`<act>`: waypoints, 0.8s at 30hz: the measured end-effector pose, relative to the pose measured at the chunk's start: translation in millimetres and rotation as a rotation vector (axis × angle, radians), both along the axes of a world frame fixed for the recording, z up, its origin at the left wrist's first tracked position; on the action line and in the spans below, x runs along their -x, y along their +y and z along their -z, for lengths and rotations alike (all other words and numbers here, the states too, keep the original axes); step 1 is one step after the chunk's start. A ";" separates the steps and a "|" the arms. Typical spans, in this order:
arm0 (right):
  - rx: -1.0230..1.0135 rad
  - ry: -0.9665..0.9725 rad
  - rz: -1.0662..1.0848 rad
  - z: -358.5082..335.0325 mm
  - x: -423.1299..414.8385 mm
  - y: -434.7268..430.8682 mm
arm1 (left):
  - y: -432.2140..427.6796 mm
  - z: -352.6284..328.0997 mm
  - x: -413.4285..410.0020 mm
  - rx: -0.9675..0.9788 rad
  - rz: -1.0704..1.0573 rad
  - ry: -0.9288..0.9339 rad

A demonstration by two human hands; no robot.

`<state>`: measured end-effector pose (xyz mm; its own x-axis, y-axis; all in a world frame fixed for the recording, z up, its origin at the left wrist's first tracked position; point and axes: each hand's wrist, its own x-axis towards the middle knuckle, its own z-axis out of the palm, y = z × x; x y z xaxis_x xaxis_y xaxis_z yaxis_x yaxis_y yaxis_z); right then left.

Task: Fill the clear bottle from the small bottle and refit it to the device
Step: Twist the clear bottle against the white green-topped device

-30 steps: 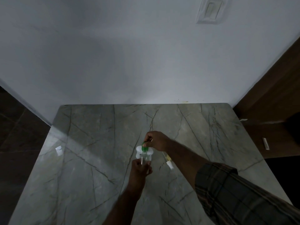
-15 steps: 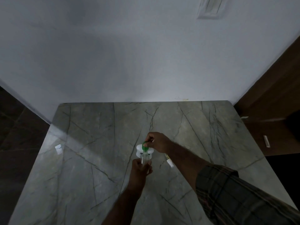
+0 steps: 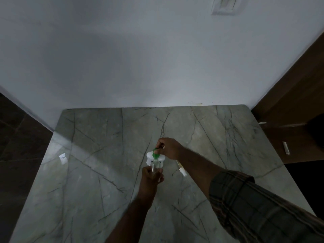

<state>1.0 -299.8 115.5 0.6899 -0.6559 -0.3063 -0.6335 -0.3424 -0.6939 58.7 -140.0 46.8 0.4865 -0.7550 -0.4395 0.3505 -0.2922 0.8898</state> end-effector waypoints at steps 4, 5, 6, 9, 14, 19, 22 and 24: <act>0.007 -0.013 0.007 -4.4 -0.1 -2.4 | -3.0 -3.1 -1.6 -0.002 0.014 0.002; 0.009 -0.018 0.003 -2.3 1.5 -1.2 | -1.6 -1.2 -1.7 -0.004 0.017 -0.005; 0.007 -0.022 -0.001 0.7 3.1 0.2 | -0.5 1.5 -1.5 -0.005 0.018 -0.013; -0.004 -0.016 -0.003 4.3 3.8 2.5 | 1.9 6.3 -0.1 -0.002 0.026 -0.028; 0.004 -0.023 0.009 -4.3 0.5 -3.0 | -3.7 2.7 -1.4 -0.007 0.026 -0.032; 0.006 -0.009 -0.005 5.8 4.5 1.5 | -0.5 10.8 0.8 -0.035 0.002 -0.024; 0.018 0.011 -0.020 -0.2 0.6 -2.1 | -1.3 7.3 2.3 -0.011 -0.010 -0.012; 0.022 0.014 -0.020 -5.2 -1.1 -4.6 | -3.2 3.7 1.9 -0.001 -0.013 -0.004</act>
<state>2.1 -304.4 120.7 0.6985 -0.6490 -0.3015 -0.6360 -0.3699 -0.6772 56.9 -143.2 43.1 0.4976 -0.7483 -0.4386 0.3509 -0.2888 0.8908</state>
